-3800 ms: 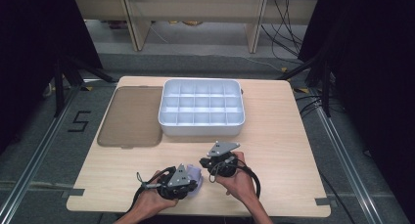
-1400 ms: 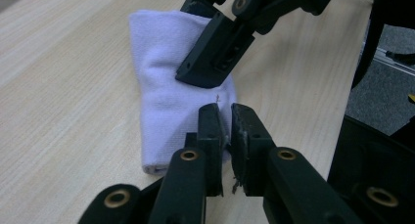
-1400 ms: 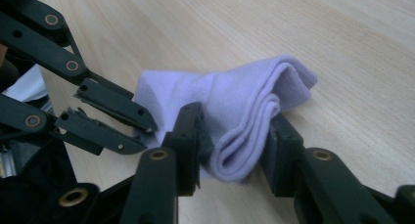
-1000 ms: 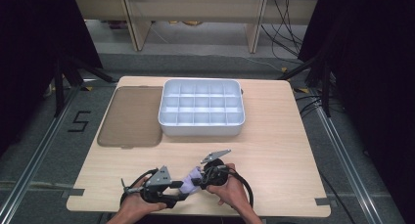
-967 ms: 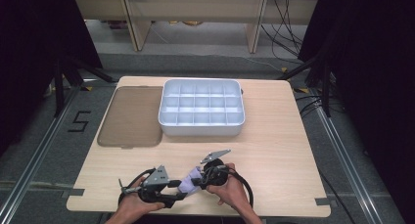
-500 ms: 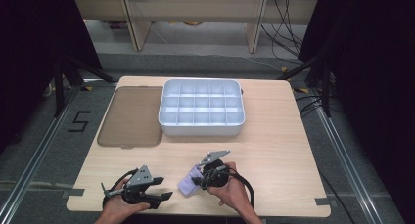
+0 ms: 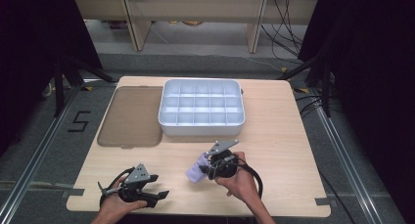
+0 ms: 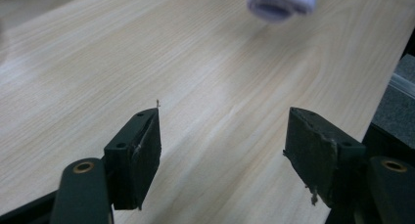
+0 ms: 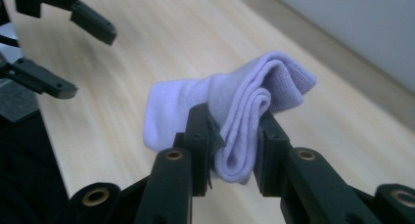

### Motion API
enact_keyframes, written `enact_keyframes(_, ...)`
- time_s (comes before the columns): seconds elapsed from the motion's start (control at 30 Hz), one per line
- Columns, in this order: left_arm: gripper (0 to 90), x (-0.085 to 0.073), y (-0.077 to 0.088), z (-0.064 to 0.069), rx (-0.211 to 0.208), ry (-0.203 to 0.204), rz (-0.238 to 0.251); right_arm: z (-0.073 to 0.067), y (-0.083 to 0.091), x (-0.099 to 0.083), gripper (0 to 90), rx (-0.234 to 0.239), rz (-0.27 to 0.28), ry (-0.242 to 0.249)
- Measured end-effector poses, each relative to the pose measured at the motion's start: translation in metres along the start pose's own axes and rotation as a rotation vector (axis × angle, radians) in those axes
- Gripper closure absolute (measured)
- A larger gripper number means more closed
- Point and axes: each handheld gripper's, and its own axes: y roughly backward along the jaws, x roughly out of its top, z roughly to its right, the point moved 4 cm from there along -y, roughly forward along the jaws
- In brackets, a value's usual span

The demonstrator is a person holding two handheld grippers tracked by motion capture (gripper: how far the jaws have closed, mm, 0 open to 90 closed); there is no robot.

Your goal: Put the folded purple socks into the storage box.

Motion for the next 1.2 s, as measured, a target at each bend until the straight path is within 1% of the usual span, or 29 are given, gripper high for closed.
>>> enact_keyframes(0.03,27.0,0.000,-0.001,0.001,0.000,0.027,0.010,0.004,0.002,0.003,72.5,-0.016,0.014,0.009)
enact_keyframes(0.07,26.3,0.000,0.000,-0.001,0.000,0.001,-0.001,0.008,0.006,0.005,72.5,-0.023,0.013,0.015)
enact_keyframes(0.1,26.2,0.001,-0.002,0.000,0.001,0.034,0.020,0.012,0.010,0.008,72.5,-0.034,0.022,0.012)
enact_keyframes(0.13,25.3,0.000,-0.001,-0.002,0.018,0.031,0.002,0.015,0.013,0.010,72.5,-0.043,0.021,0.010)
enact_keyframes(0.17,24.1,0.000,0.000,-0.003,0.007,0.024,-0.002,0.020,0.017,0.013,72.5,-0.055,0.021,0.009)
enact_keyframes(0.27,23.8,0.000,0.000,-0.004,0.008,0.007,-0.005,0.036,0.029,0.021,72.5,-0.101,0.016,0.021)
enact_keyframes(0.3,23.9,0.000,-0.001,-0.003,0.017,0.011,-0.005,0.040,0.033,0.024,72.5,-0.107,0.012,0.014)
enact_keyframes(0.33,24.5,0.000,-0.002,-0.001,0.009,0.023,0.012,0.045,0.035,0.026,72.5,-0.123,0.017,0.014)
enact_keyframes(0.37,24.9,0.000,-0.001,-0.002,0.007,0.007,-0.007,0.050,0.039,0.028,72.5,-0.130,0.013,0.014)
enact_keyframes(0.4,24.8,0.000,-0.001,-0.001,0.009,-0.001,0.007,0.054,0.041,0.030,72.5,-0.135,0.017,-0.004)
enact_keyframes(0.43,24.7,0.000,-0.001,-0.001,0.009,0.000,0.006,0.059,0.045,0.032,72.5,-0.151,0.015,0.000)
enact_keyframes(0.47,24.7,0.000,-0.001,-0.002,0.010,-0.009,-0.003,0.063,0.049,0.034,72.5,-0.164,0.006,-0.025)
enact_keyframes(0.5,24.4,0.000,-0.001,-0.003,0.010,-0.012,-0.005,0.067,0.051,0.036,72.5,-0.171,0.009,-0.024)
enact_keyframes(0.57,24.4,0.000,0.000,-0.003,0.009,-0.012,-0.013,0.075,0.057,0.040,72.5,-0.190,-0.002,-0.025)
enact_keyframes(0.6,24.4,-0.001,-0.001,-0.002,0.014,0.016,-0.004,0.078,0.059,0.042,72.5,-0.203,0.002,-0.052)
enact_keyframes(0.63,24.4,0.000,-0.001,-0.001,0.014,0.019,0.010,0.082,0.063,0.045,72.5,-0.208,-0.012,-0.064)
enact_keyframes(0.7,24.0,0.000,-0.001,-0.002,0.017,0.009,-0.003,0.092,0.067,0.050,72.4,-0.230,-0.012,-0.051)
enact_keyframes(0.73,23.9,-0.001,-0.001,-0.002,0.014,0.014,-0.013,0.095,0.070,0.053,72.4,-0.233,-0.015,-0.069)
enact_keyframes(0.77,23.9,-0.001,-0.002,-0.002,0.017,0.013,-0.011,0.101,0.073,0.055,72.4,-0.258,-0.006,-0.049)
enact_keyframes(0.8,23.9,-0.001,-0.001,-0.002,0.017,-0.010,-0.015,0.105,0.075,0.058,72.4,-0.266,-0.001,-0.055)
enact_keyframes(0.87,23.9,0.000,-0.002,-0.001,0.018,0.006,-0.005,0.114,0.080,0.063,72.4,-0.284,-0.003,-0.043)
enact_keyframes(0.9,23.9,0.000,-0.002,-0.003,0.029,-0.017,-0.026,0.117,0.082,0.065,72.4,-0.292,-0.003,-0.042)
enact_keyframes(0.93,23.9,-0.001,-0.002,-0.002,0.027,-0.005,-0.025,0.118,0.083,0.066,72.4,-0.294,-0.010,-0.061)
enact_keyframes(0.97,23.9,-0.001,-0.002,-0.002,0.028,-0.007,-0.020,0.125,0.084,0.069,72.4,-0.311,-0.013,-0.065)
enact_keyframes(1.03,24.0,0.000,-0.001,-0.002,0.025,-0.013,-0.013,0.129,0.084,0.071,72.4,-0.322,-0.012,-0.058)
enact_keyframes(1.07,23.9,0.000,0.000,-0.003,0.026,-0.019,-0.016,0.130,0.085,0.072,72.4,-0.326,-0.016,-0.075)
enact_keyframes(1.1,24.0,0.000,0.000,-0.003,0.027,-0.013,-0.012,0.136,0.085,0.076,72.4,-0.340,-0.022,-0.075)
enact_keyframes(1.13,24.0,0.000,0.000,-0.002,0.022,0.009,-0.014,0.136,0.085,0.076,72.4,-0.340,-0.022,-0.075)
enact_keyframes(1.2,24.0,0.000,-0.001,-0.002,0.023,0.011,-0.011,0.140,0.084,0.080,72.4,-0.352,-0.030,-0.091)
